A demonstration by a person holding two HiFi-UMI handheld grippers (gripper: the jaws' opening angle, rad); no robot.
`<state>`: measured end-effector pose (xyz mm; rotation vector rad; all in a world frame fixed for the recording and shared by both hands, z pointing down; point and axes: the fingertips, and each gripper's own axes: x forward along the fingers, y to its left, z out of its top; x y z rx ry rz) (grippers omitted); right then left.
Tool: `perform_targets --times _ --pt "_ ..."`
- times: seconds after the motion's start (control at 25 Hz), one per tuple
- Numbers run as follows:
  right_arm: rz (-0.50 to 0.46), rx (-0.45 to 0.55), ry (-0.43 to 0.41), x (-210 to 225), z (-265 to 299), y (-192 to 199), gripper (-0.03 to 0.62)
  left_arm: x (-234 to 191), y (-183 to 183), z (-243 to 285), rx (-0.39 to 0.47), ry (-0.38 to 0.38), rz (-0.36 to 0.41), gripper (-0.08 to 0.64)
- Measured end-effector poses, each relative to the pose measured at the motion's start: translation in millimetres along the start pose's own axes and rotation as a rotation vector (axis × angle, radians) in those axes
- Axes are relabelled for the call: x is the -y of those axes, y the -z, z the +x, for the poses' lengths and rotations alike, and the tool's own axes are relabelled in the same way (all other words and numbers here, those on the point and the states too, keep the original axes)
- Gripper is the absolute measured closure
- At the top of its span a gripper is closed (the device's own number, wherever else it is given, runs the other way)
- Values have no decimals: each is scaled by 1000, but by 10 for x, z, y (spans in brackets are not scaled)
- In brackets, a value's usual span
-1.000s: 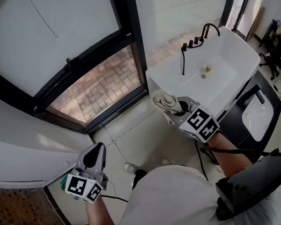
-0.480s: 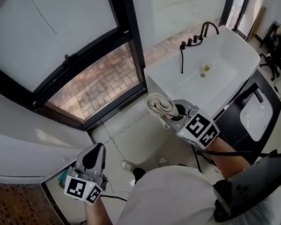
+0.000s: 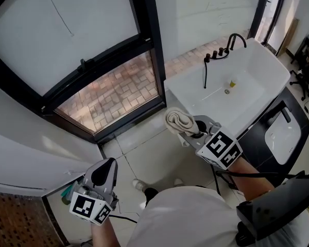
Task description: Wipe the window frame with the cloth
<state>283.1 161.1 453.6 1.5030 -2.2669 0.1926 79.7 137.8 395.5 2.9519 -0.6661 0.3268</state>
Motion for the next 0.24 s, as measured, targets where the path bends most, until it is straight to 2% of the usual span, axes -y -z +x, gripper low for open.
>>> perform_targets --times 0.24 --pt "-3 -1 -22 -64 19 13 523 33 9 -44 -4 -8 -2 537"
